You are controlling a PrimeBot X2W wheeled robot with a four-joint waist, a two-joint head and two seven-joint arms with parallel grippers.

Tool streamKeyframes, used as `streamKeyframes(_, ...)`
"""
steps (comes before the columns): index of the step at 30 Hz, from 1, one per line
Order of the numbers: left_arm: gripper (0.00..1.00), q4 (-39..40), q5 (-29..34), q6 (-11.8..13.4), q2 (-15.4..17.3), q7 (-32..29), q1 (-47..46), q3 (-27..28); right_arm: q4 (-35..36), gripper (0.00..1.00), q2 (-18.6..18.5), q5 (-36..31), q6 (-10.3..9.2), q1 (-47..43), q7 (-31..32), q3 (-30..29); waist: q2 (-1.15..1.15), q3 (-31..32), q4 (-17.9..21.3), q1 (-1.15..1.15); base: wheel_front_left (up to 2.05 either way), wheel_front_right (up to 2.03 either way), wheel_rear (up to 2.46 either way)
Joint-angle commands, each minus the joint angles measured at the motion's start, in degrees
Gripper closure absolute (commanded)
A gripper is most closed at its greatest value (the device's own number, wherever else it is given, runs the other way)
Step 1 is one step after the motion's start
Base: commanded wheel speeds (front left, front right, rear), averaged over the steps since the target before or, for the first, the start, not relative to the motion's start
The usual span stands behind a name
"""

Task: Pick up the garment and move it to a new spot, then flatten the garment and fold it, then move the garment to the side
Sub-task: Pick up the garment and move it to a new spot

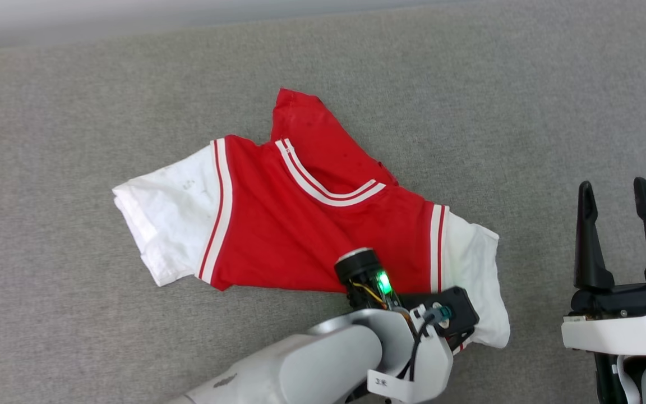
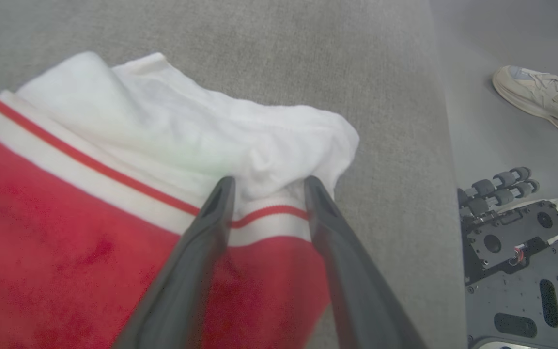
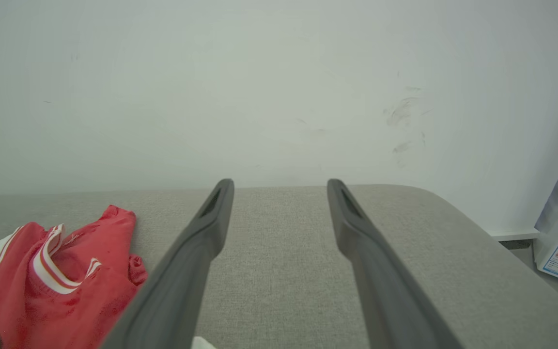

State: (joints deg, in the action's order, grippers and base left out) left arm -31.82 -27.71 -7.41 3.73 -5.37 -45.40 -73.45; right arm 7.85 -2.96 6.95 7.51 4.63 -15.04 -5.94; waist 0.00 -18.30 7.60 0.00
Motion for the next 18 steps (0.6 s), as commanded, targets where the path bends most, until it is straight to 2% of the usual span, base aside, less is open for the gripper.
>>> streamKeyframes(1,0.00,-0.6,-0.5,0.0,0.0,1.8,-1.0,0.1,-0.2,0.00,0.2,-0.5,-0.04,-0.5,-0.2,0.0,0.00,1.1,-0.6,0.00,0.00,0.00,0.00)
streamKeyframes(5,0.00,-2.4,-2.5,0.0,-0.3,9.8,-2.5,0.8,-0.7,0.00,0.2,-0.8,-0.04,-1.6,-0.2,-0.5,0.00,3.9,-1.8,0.00,0.00,0.00,0.00)
streamKeyframes(6,0.00,-3.0,-3.2,1.2,-0.4,15.1,-2.5,3.0,-1.2,0.00,0.2,-1.1,-0.04,-2.7,-0.2,-0.5,0.00,6.1,-2.8,0.00,0.00,0.00,0.00)
streamKeyframes(7,0.00,-3.2,-3.2,1.9,-0.4,16.3,-2.3,3.5,-1.3,0.00,0.2,-1.1,-0.04,-3.1,-0.2,-0.5,0.00,6.7,-3.2,0.00,0.00,0.00,0.00)
streamKeyframes(13,0.00,-1.9,-3.8,7.1,2.2,20.0,0.7,8.3,-1.9,0.00,0.1,-1.4,-0.04,-5.4,-0.2,-0.2,0.00,10.2,-4.7,0.00,0.00,0.00,0.00)
streamKeyframes(18,0.00,1.3,-4.3,10.2,5.9,20.6,5.0,11.9,-2.2,0.00,0.1,-1.5,-0.04,-7.0,-0.2,-0.3,0.00,12.4,-5.5,0.00,0.00,0.00,0.00)
